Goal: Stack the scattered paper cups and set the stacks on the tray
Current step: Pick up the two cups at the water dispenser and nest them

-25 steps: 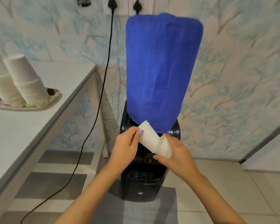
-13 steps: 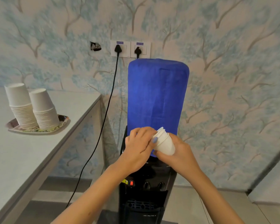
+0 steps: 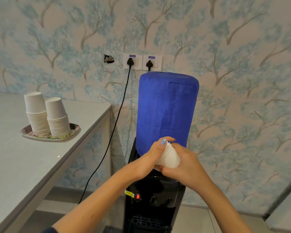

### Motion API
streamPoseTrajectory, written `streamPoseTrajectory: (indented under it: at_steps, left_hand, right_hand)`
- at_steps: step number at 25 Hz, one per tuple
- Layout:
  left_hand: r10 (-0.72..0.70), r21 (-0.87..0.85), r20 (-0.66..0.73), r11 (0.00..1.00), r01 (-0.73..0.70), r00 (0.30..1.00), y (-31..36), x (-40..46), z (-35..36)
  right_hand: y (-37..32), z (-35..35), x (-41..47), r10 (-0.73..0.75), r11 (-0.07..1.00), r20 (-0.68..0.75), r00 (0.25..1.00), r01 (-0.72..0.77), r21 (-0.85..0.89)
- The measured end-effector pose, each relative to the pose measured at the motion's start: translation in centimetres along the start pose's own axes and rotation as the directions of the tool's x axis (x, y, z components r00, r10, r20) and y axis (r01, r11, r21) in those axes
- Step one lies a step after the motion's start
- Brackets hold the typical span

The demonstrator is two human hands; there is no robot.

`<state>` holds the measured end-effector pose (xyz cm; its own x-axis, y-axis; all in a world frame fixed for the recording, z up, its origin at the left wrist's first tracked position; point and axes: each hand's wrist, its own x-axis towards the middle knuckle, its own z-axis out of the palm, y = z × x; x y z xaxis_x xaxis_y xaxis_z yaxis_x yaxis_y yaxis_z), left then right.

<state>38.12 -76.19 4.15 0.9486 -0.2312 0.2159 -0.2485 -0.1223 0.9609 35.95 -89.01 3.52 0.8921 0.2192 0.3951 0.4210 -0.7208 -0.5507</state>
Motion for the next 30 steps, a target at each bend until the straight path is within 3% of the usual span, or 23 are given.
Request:
streamPoseTrajectory:
  at_steps: [2, 5, 6, 10, 15, 18, 22, 25, 30]
  left_hand:
    - [-0.07, 0.112, -0.027, 0.991, 0.072, 0.997, 0.4, -0.3, -0.4]
    - [-0.052, 0.152, 0.199, 0.988, 0.021, 0.979, 0.8, -3.9, -2.7]
    - [-0.032, 0.181, 0.208, 0.983, -0.007, 0.978, 1.4, -4.9, -3.4]
    - [0.107, 0.407, 0.129, 0.901, -0.151, 0.986, 4.1, -7.0, -6.2]
    - [0.254, 0.567, 0.047, 0.79, -0.235, 0.966, 5.5, -11.3, -12.7]
    - [0.231, 0.522, -0.052, 0.836, -0.17, 0.972, 5.2, -15.0, -17.5]
    - [0.082, 0.308, -0.136, 0.951, -0.036, 0.987, 5.1, -19.9, -22.7]
    - [0.043, 0.188, -0.151, 0.982, -0.014, 0.988, 4.9, -22.7, -25.3]
    - [0.081, 0.138, -0.182, 0.989, -0.056, 0.98, 3.8, -25.0, -30.5]
  right_hand:
    - [-0.5, -0.1, -0.2, -0.016, 1.0, 0.012, 1.0, 0.016, 0.025]
    - [-1.7, 0.2, -0.7, -0.009, 0.993, 0.019, 1.0, 0.007, 0.12]
    - [-2.1, 0.4, -0.9, -0.007, 0.982, 0.012, 1.0, 0.005, 0.187]
    - [-5.7, 1.4, -1.5, -0.012, 0.942, -0.036, 0.999, 0.023, 0.336]
    - [-12.1, 4.1, -2.4, -0.054, 0.884, 0.045, 0.998, 0.026, 0.466]
    - [-16.0, 6.8, -3.6, -0.079, 0.786, 0.075, 0.994, 0.016, 0.617]
    - [-20.7, 10.7, -5.0, 0.017, 0.541, 0.107, 0.994, -0.099, 0.835]
    - [-24.1, 13.1, -5.4, 0.076, 0.367, 0.128, 0.989, -0.147, 0.918]
    - [-28.9, 16.2, -5.0, 0.145, 0.247, 0.13, 0.981, -0.163, 0.955]
